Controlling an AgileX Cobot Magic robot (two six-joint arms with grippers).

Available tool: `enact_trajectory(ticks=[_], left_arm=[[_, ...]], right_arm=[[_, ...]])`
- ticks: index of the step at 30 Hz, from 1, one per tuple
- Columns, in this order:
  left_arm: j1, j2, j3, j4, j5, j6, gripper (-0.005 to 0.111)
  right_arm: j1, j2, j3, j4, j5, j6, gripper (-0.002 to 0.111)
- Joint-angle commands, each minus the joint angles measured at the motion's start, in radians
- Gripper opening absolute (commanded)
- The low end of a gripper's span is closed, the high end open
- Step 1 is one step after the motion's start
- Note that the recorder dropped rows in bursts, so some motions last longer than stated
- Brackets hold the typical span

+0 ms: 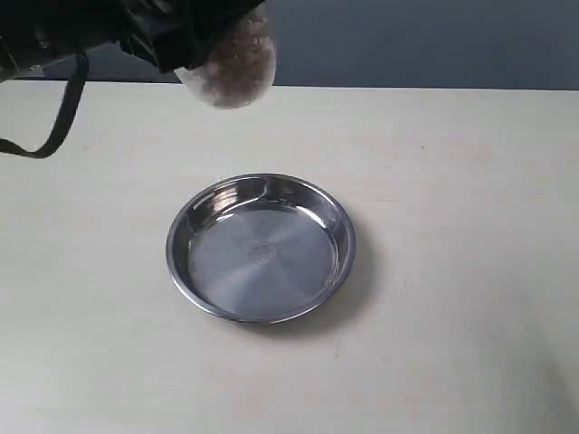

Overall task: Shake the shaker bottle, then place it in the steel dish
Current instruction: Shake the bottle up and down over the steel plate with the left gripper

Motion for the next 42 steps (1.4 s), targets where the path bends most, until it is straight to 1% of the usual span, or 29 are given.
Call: enact_trajectory(ticks=[1,2,3,4,5,6,7,8,9,10,11,12,13,15,17,18,20,21,22,23,24,27,29,32,34,36,38,40,42], left_arm=[[-0.034,0.179,0.107,0.03,0.011,-0.035,0.0],[-0.034,0.138,0.05,0.019,-0.012,-0.035,0.0],[-0.034,0.095,-0.04,0.022,0.043,-0.035,0.0],[-0.04,0.061,-0.114,0.045,0.186,-0.075,0.0],[-0.062,0.066,-0.106,0.076,0.288,-0.153,0.0],[-0.094,0.132,-0.029,0.112,0.355,-0.165,0.0],[-0.104,0.222,0.018,0.086,0.341,-0.163,0.0],[-0.104,0.256,0.014,0.069,0.262,-0.178,0.0],[-0.104,0.226,-0.02,0.092,0.207,-0.178,0.0],[-0.104,0.179,-0.074,0.117,0.195,-0.178,0.0],[-0.106,0.144,-0.135,0.134,0.218,-0.176,0.0],[-0.113,0.12,-0.174,0.125,0.288,-0.182,0.0],[-0.122,0.118,-0.173,0.108,0.36,-0.203,0.0],[-0.151,0.18,-0.076,0.102,0.418,-0.228,0.0],[-0.161,0.291,0.02,0.079,0.384,-0.226,0.0],[-0.161,0.317,0.029,0.087,0.343,-0.233,0.0],[-0.161,0.247,-0.009,0.097,0.289,-0.245,0.0],[-0.161,0.185,-0.061,0.122,0.292,-0.231,0.0],[-0.161,0.133,-0.129,0.139,0.332,-0.214,0.0],[-0.161,0.111,-0.155,0.135,0.379,-0.224,0.0],[-0.161,0.106,-0.148,0.115,0.411,-0.236,0.0],[-0.161,0.214,-0.009,0.099,0.418,-0.242,0.0],[-0.161,0.248,-0.006,0.101,0.409,-0.244,0.0],[-0.161,0.11,-0.152,0.16,0.383,-0.231,0.0],[-0.161,0.068,-0.209,0.147,0.45,-0.261,0.0],[-0.161,0.104,-0.128,0.143,0.465,-0.306,0.0],[-0.161,0.208,-0.024,0.143,0.445,-0.309,0.0],[-0.161,0.214,-0.027,0.145,0.416,-0.314,0.0],[-0.161,0.121,-0.116,0.181,0.38,-0.292,0.0]], right_arm=[[-0.003,-0.005,0.001,0.0,-0.013,-0.002,-0.001],[-0.003,-0.005,0.001,0.0,-0.013,-0.002,-0.001],[-0.003,-0.005,0.001,0.0,-0.013,-0.002,-0.001],[-0.003,-0.005,0.001,0.0,-0.013,-0.002,-0.001],[-0.003,-0.005,0.001,0.0,-0.013,-0.002,-0.001],[-0.003,-0.005,0.001,0.0,-0.013,-0.002,-0.001],[-0.003,-0.005,0.001,0.0,-0.013,-0.002,-0.001],[-0.003,-0.005,0.001,0.0,-0.013,-0.002,-0.001],[-0.003,-0.005,0.001,0.0,-0.013,-0.002,-0.001],[-0.003,-0.005,0.001,0.0,-0.013,-0.002,-0.001],[-0.003,-0.005,0.001,0.0,-0.013,-0.002,-0.001],[-0.003,-0.005,0.001,0.0,-0.013,-0.002,-0.001],[-0.003,-0.005,0.001,0.0,-0.013,-0.002,-0.001],[-0.003,-0.005,0.001,0.0,-0.013,-0.002,-0.001],[-0.003,-0.005,0.001,0.0,-0.013,-0.002,-0.001],[-0.003,-0.005,0.001,0.0,-0.013,-0.002,-0.001],[-0.003,-0.005,0.001,0.0,-0.013,-0.002,-0.001],[-0.003,-0.005,0.001,0.0,-0.013,-0.002,-0.001],[-0.003,-0.005,0.001,0.0,-0.013,-0.002,-0.001],[-0.003,-0.005,0.001,0.0,-0.013,-0.002,-0.001],[-0.003,-0.005,0.001,0.0,-0.013,-0.002,-0.001],[-0.003,-0.005,0.001,0.0,-0.013,-0.002,-0.001],[-0.003,-0.005,0.001,0.0,-0.013,-0.002,-0.001],[-0.003,-0.005,0.001,0.0,-0.013,-0.002,-0.001],[-0.003,-0.005,0.001,0.0,-0.013,-0.002,-0.001],[-0.003,-0.005,0.001,0.0,-0.013,-0.002,-0.001],[-0.003,-0.005,0.001,0.0,-0.013,-0.002,-0.001],[-0.003,-0.005,0.001,0.0,-0.013,-0.002,-0.001],[-0.003,-0.005,0.001,0.0,-0.013,-0.002,-0.001]])
